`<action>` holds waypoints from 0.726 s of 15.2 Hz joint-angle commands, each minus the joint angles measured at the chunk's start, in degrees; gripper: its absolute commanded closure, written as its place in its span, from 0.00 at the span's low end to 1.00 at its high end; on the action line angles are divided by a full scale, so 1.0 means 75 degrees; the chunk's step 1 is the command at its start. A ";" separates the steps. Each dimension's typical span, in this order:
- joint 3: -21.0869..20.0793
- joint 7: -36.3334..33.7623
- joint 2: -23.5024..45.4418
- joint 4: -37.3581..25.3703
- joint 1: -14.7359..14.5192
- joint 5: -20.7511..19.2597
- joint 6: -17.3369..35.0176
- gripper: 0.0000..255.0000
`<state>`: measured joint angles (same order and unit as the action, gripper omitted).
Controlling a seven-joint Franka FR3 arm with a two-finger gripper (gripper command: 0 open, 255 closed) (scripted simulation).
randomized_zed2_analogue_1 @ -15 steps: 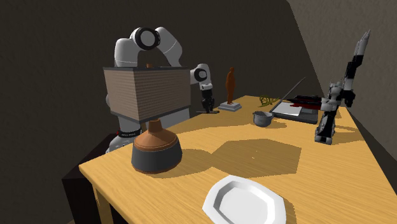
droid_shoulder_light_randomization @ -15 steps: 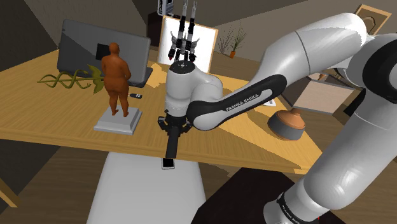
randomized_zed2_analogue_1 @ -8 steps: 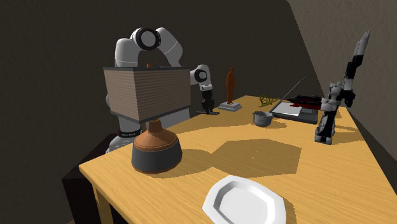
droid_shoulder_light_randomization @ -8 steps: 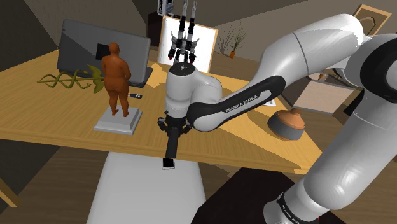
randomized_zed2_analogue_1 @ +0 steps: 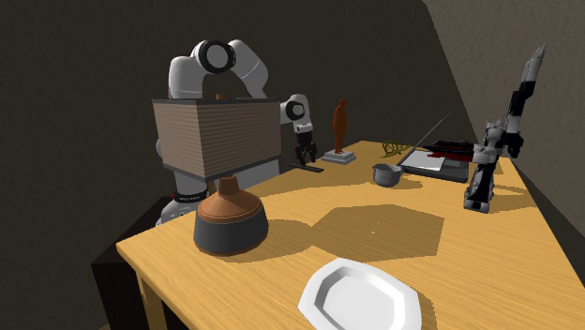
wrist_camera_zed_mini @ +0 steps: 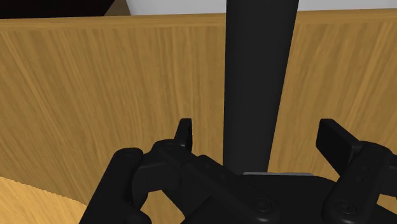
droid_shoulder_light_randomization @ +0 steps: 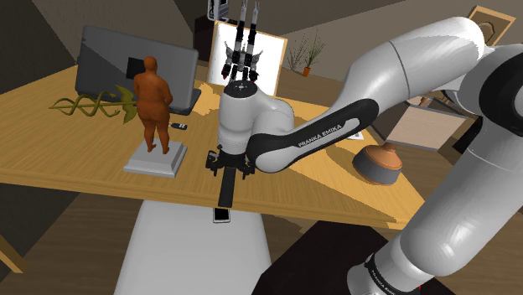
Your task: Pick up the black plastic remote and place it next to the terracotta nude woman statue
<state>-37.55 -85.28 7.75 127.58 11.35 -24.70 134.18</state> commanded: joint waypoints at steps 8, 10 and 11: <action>-0.0194 0.0511 -0.0660 -0.0231 0.0026 0.0772 -0.0654 0.00; -0.0194 0.0511 -0.0660 -0.0231 0.0026 0.0772 -0.0655 0.00; -0.0194 0.0511 -0.0660 -0.0231 0.0026 0.0772 -0.0655 0.00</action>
